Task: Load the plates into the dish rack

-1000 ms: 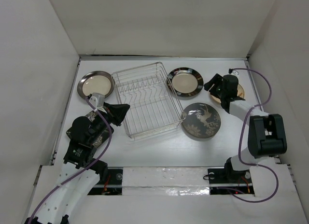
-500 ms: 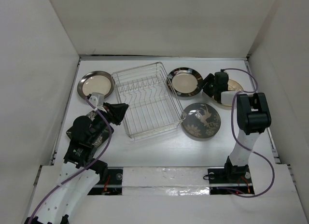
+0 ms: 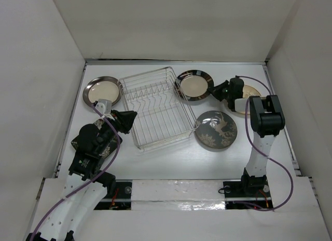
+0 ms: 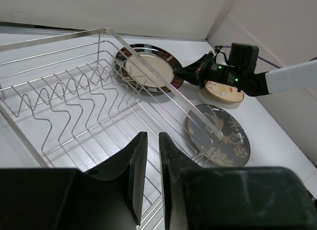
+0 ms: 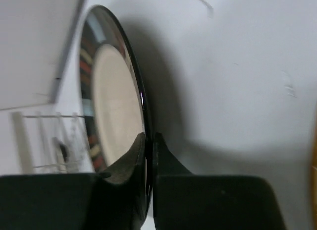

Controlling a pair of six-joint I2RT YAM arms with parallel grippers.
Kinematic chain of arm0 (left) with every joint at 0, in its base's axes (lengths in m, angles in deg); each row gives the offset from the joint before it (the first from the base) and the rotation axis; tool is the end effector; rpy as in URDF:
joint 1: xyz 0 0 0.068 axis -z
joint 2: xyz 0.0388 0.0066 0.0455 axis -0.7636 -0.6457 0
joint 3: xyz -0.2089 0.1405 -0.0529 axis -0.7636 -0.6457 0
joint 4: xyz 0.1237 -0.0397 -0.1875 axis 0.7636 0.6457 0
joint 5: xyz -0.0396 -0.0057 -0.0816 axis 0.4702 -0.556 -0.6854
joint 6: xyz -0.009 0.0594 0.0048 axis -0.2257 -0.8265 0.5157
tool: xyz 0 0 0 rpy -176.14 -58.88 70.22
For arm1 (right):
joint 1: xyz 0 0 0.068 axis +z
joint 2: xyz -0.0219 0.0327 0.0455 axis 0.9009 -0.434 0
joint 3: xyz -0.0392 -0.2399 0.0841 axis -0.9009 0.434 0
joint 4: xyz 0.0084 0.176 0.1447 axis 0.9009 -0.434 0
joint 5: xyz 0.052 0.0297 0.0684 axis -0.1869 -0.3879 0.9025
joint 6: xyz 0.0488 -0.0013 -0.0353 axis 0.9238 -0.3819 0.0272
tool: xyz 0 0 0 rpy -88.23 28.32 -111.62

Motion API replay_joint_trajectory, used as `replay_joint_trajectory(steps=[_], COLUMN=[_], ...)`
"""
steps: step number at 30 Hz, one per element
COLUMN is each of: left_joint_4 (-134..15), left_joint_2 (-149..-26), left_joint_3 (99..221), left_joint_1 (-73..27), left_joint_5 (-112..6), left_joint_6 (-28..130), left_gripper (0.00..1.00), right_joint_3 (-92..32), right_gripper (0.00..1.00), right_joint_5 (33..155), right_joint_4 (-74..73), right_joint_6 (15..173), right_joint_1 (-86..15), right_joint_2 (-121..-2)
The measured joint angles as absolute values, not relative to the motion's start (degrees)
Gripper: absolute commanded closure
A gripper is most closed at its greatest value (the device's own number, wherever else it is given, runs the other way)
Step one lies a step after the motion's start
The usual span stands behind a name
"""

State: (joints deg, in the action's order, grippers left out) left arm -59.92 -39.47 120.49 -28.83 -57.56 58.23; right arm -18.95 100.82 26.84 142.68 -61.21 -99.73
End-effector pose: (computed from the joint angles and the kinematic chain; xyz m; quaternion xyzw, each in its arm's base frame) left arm 0.1070 -0.0514 0.3218 0.0939 0.6527 -0.3240 0.6784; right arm 0.4129 0.0333 0.1364 0.3192 0.7929 0.3427 0.3899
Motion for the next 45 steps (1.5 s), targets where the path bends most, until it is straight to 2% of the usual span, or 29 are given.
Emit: replay_joint_trajectory(steps=[8,21,27,35,45], left_joint_4=[-59.84,-59.47,-59.38,-59.29,-59.09], left_joint_2=[-39.51,-39.19,-39.16,-39.36,-39.89], left_joint_3=[120.49,120.49,120.49,120.49,120.49], left_joint_1=[-28.83,-28.83,-28.83,-28.83,-28.83], left_joint_5=[-56.57,-55.81,-55.79,-55.81,-55.85], left_joint_6=[58.1,58.08,58.1,58.1,58.1], left_gripper=[0.88,0.88,0.88,0.88,0.87], right_joint_3=[-15.91,-10.08,-11.28,-23.45,-32.87], right_gripper=[1.0,1.0,1.0,1.0,1.0], right_joint_5=[99.92,88.56,81.35,69.83,60.95], right_joint_4=[31.61,23.04,17.51,2.69,-2.95], right_joint_6=[145.83,136.01,127.77,112.56,103.23], right_joint_1=[-61.21,-60.0,-54.87,-41.86,-32.95], right_joint_2=[-98.09,-72.38,-62.98,-62.39,-69.74])
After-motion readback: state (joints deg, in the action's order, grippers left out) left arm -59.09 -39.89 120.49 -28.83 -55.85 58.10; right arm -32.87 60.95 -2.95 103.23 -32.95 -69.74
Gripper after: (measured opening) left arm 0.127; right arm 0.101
